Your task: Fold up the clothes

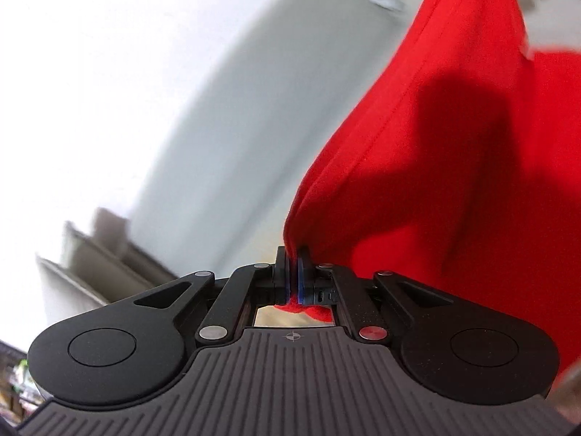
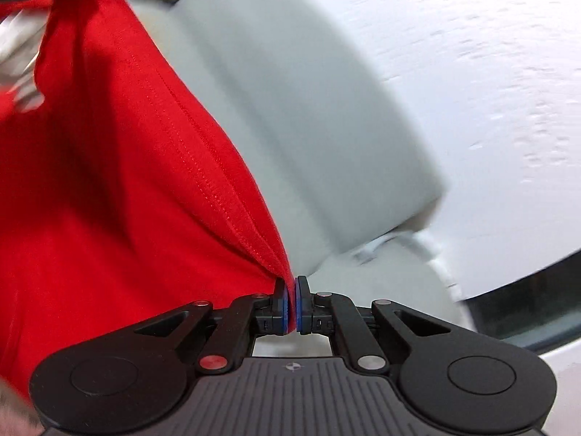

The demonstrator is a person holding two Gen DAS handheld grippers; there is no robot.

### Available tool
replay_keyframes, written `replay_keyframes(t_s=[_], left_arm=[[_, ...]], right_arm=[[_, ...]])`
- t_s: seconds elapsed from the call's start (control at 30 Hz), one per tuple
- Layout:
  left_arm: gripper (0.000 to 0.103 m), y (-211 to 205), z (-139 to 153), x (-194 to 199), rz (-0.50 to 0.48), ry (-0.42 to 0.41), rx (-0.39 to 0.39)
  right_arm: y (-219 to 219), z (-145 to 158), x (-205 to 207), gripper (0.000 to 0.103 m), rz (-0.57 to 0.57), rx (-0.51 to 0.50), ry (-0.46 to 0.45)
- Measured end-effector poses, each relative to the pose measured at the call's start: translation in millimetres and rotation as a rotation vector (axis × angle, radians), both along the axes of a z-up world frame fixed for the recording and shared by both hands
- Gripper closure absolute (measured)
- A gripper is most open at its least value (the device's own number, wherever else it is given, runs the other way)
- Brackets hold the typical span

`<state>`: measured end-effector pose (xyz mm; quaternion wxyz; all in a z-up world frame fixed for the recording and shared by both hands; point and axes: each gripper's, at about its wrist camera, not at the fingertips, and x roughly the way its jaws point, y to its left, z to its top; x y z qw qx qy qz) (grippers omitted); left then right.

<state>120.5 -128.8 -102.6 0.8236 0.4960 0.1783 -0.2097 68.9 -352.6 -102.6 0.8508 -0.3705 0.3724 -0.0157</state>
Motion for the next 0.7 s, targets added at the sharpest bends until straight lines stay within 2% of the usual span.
replay_keyframes(t_s=[0.1,0.23,0.47,0.57,0.7], left_arm=[[0.099,5,1,-7,-0.031,-0.023,0.000],[0.099,18,-27,-28,-0.065,-0.034,0.033],[0.099,44,-65,-95,-0.137,0.058,0.058],[0.099,50,-83,-124,-0.191,0.075,0.112],[0.100,53,-103,-144,-0.217,0.127,0.157]], right_arm=[[-2,9,-7,0.100,0.022,0.007,-0.014],[1,-15,-35,0.100,0.085,-0.027,0.029],[11,-50,-100,0.100,0.167,0.014,0.136],[18,-70,-128,0.100,0.210,-0.017,0.180],[26,-100,-147,0.100,0.263,-0.077,0.239]])
